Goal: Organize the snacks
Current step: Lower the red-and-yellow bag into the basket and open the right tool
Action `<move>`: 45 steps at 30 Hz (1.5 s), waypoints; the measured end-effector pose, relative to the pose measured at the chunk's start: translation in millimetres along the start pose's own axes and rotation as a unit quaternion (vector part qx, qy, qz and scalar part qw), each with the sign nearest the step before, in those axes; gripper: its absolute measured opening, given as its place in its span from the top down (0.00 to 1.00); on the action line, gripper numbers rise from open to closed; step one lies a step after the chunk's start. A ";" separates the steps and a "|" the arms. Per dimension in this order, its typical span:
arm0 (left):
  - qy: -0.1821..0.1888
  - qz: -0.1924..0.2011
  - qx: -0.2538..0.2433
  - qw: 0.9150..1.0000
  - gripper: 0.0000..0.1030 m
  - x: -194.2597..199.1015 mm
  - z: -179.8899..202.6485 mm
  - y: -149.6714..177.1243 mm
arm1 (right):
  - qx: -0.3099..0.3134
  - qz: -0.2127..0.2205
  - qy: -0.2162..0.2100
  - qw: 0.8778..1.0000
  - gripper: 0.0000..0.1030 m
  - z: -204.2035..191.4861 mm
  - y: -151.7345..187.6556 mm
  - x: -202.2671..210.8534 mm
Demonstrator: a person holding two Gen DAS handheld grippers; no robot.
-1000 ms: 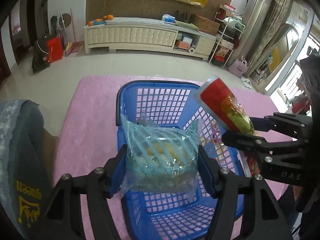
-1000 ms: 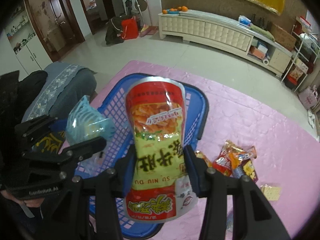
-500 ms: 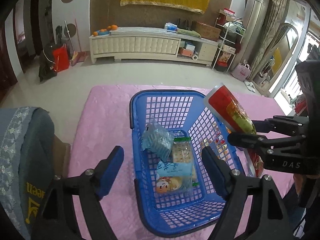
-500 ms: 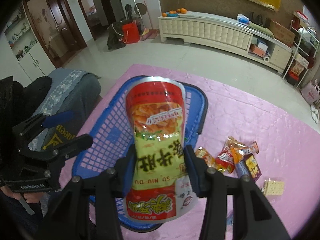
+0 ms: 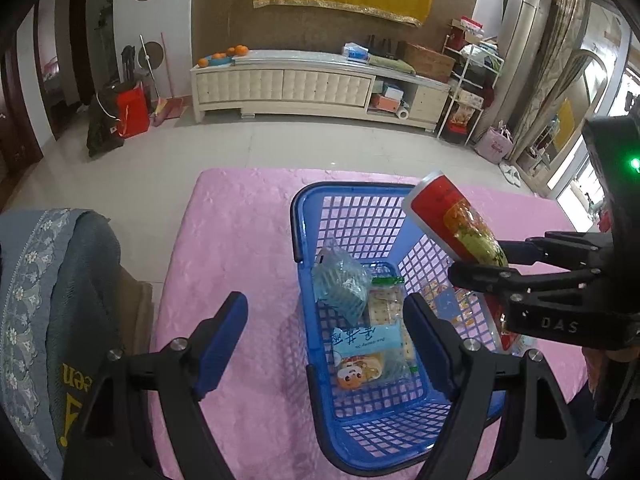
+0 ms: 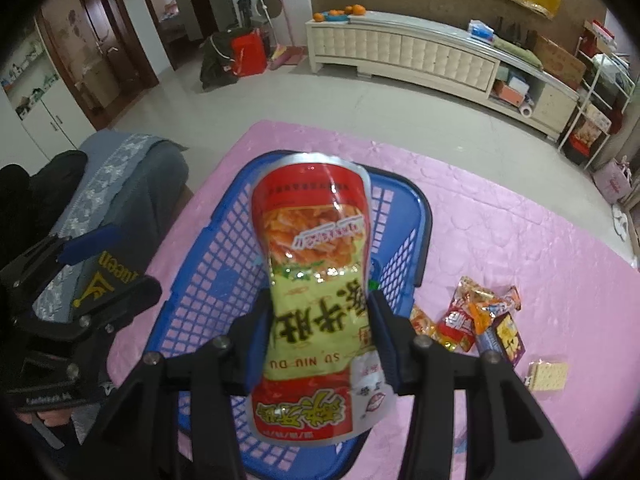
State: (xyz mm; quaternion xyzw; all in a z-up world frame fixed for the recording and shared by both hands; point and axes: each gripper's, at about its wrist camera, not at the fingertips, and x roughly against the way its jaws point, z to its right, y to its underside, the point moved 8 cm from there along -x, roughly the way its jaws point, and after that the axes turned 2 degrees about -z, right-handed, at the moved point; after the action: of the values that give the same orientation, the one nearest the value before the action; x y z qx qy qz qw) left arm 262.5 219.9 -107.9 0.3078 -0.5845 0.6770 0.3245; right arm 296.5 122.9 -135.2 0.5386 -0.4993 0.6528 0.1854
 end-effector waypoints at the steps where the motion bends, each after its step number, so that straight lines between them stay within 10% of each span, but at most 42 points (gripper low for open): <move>1: -0.001 -0.002 -0.002 1.000 0.24 -1.7 -0.7 0.8 | -0.004 -0.003 0.003 1.000 0.50 0.6 -0.2 -3.6; 10: 0.012 -0.009 -0.008 1.000 0.24 -17.3 -2.5 2.3 | 0.007 -0.016 0.055 0.998 0.50 2.5 -7.3 -25.1; 18: 0.016 -0.012 0.005 1.000 0.24 -15.2 -7.7 7.6 | 0.032 0.000 0.130 0.991 0.13 7.7 -12.1 -19.7; 45: 0.028 0.018 -0.066 0.997 0.20 41.8 124.4 -0.5 | -0.030 0.052 0.054 0.997 0.12 81.7 48.5 94.6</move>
State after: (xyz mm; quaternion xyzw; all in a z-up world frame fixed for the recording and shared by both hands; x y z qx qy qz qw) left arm 242.5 100.0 -58.4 0.2562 -0.6240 0.6512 0.3477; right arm 267.8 4.4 -79.6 0.4699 -0.5352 0.6746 0.1939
